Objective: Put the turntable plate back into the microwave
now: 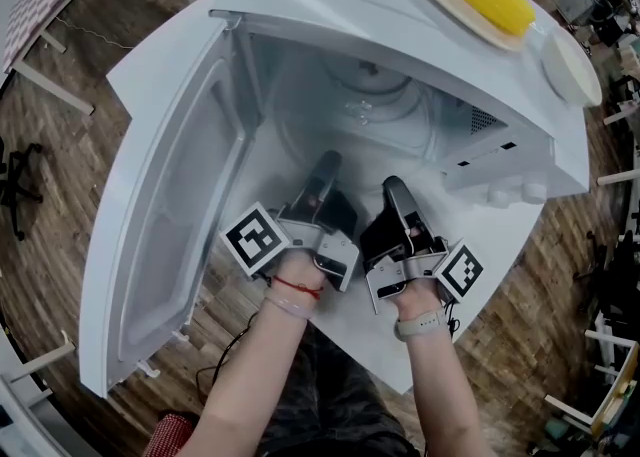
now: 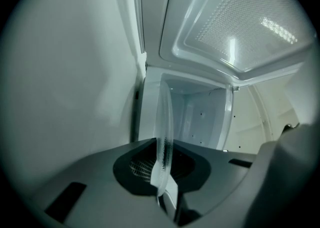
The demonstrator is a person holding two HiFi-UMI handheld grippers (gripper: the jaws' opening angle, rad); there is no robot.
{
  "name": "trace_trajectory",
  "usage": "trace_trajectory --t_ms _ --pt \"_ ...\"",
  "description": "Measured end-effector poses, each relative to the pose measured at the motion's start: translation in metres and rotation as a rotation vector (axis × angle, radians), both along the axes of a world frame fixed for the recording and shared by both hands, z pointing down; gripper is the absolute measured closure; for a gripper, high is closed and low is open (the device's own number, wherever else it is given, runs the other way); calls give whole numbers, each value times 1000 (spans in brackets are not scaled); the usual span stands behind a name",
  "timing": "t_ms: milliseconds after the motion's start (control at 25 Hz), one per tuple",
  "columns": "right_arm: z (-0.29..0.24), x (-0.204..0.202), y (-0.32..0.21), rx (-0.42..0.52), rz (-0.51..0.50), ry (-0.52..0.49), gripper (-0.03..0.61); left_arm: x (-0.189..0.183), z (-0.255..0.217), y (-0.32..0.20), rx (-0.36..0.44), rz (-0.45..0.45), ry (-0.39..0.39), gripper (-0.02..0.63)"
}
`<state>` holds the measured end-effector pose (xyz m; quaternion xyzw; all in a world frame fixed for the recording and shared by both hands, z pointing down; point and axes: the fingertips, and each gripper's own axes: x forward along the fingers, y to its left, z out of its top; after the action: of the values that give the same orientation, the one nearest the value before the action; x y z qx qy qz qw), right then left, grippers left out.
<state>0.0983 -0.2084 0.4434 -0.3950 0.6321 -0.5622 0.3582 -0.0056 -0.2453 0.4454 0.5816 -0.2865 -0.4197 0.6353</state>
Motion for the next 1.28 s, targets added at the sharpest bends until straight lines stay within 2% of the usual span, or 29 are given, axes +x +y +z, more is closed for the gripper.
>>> trace_trajectory --t_ms 280,600,1280 --pt "3 3 -5 -12 27 -28 517 3 1 -5 9 10 -12 581" --pt "5 13 -8 -29 62 -71 520 10 -2 0 37 72 -21 581" --pt "5 30 -19 -45 118 -116 520 15 -4 24 25 131 40 572"
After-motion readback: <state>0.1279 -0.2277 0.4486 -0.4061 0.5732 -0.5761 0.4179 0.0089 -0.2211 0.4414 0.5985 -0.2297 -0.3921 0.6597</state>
